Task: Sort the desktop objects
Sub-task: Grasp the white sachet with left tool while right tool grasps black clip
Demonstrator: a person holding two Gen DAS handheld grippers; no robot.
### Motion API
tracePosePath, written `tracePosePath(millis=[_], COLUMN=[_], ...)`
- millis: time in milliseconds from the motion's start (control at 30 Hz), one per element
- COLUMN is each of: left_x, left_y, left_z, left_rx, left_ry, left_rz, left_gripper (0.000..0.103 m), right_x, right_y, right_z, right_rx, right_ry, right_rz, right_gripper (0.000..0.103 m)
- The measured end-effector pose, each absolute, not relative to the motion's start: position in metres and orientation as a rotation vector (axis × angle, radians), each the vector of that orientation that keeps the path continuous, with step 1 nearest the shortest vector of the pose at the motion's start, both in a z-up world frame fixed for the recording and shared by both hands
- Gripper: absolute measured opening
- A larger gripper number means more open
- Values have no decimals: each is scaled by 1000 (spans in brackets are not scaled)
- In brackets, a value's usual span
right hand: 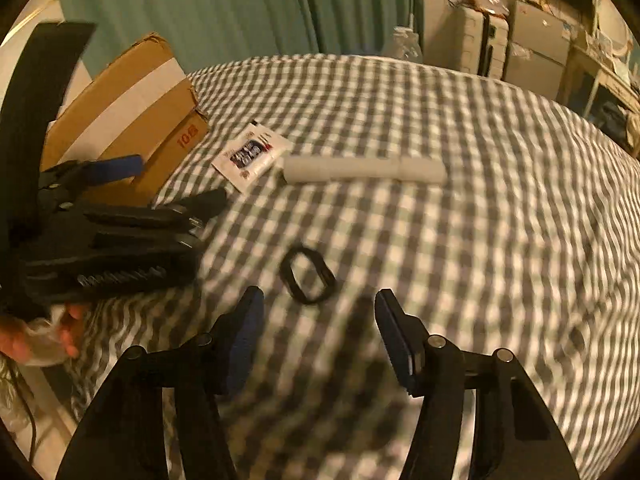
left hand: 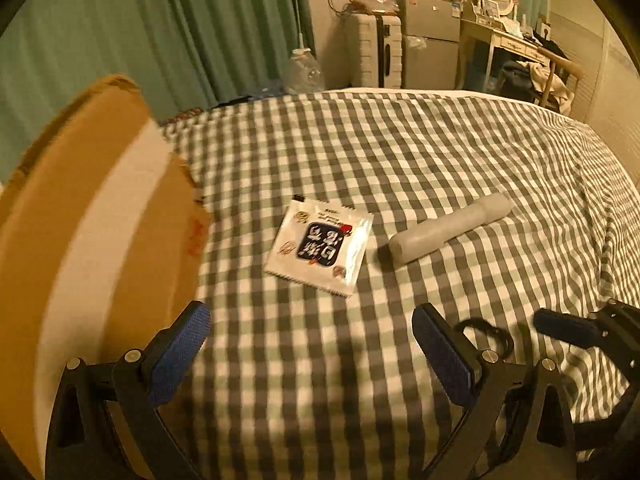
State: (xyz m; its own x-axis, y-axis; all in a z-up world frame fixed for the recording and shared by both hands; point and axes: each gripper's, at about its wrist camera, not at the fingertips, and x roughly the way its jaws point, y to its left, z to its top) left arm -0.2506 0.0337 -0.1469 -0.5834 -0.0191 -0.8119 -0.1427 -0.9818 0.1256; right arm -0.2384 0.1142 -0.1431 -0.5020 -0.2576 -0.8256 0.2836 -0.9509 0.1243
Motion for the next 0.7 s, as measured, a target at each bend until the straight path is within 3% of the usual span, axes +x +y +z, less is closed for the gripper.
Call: tracePosePath(millis=[167, 233, 267, 300, 400, 433, 500, 533, 567, 700], left_x=[-274, -283, -288, -289, -299, -300, -299, -298, -294, -277], left_y=[36, 39, 41, 42, 44, 44, 41, 41, 43, 52], left_z=[-162, -169, -172, -175, -179, -179, -179, -177, -174, -169], left_rx=[-1453, -1469, -1477, -1482, -1488, -1478, -1474, -1473, -1462, -1458], left_ry=[253, 251, 249, 250, 264, 258, 191, 164, 172, 232], left_rz=[2688, 2676, 2679, 2681, 2702, 2717, 2694, 2685, 2692, 2665], left_gripper=[103, 103, 103, 103, 102, 98, 61, 54, 38, 32], right_x=[-260, -264, -265, -266, -266, -265, -264, -263, -262, -262], right_y=[107, 108, 114, 123, 146, 153, 163, 170, 174, 186], right_z=[-161, -160, -159, -158, -152, -150, -147, -145, -144, -139], right_rx=[1398, 1402, 1410, 1416, 1418, 1415, 1408, 1406, 1406, 1394], right_ry=[46, 98, 114, 72, -67, -92, -132, -173, -203, -321], right_rz=[-2460, -2486, -2505, -2512, -2530, -2540, -2554, -2557, -2553, -2545], right_gripper=[55, 32, 13, 5, 5, 5, 6, 6, 6, 6])
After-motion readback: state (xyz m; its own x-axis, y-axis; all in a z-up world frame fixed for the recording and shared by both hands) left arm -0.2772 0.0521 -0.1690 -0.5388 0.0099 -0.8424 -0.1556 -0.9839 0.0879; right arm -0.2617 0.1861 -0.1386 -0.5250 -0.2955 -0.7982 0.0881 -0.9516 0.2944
